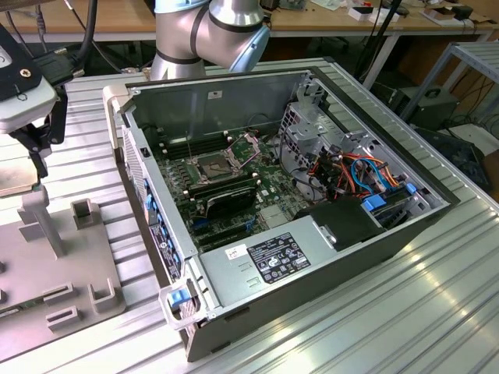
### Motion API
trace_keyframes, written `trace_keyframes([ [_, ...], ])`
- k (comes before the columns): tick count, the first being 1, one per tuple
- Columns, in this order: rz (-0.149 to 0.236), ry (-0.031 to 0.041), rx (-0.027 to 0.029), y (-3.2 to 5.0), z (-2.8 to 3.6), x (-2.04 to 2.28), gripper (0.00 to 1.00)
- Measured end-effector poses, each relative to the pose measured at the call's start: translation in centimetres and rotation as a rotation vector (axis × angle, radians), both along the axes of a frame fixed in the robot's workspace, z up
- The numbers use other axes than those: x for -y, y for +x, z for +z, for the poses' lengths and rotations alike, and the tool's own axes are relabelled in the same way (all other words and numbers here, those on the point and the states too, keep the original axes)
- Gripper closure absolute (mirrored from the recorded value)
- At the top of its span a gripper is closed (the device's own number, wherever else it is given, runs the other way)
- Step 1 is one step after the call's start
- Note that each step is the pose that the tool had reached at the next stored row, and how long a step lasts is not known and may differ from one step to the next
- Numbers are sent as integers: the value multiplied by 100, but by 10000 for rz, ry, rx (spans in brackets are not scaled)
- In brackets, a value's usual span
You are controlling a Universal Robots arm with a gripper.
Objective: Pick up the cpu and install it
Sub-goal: 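Pick up the cpu and move it towards the insertion slot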
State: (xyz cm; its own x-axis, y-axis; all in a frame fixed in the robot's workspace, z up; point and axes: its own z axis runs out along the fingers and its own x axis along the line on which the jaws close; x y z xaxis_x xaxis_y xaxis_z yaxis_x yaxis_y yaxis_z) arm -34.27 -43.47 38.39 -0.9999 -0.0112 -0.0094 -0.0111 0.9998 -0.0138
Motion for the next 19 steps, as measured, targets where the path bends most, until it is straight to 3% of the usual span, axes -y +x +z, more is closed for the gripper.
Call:
trace_keyframes([
  [19,0,1,0,247,0,0,45],
])
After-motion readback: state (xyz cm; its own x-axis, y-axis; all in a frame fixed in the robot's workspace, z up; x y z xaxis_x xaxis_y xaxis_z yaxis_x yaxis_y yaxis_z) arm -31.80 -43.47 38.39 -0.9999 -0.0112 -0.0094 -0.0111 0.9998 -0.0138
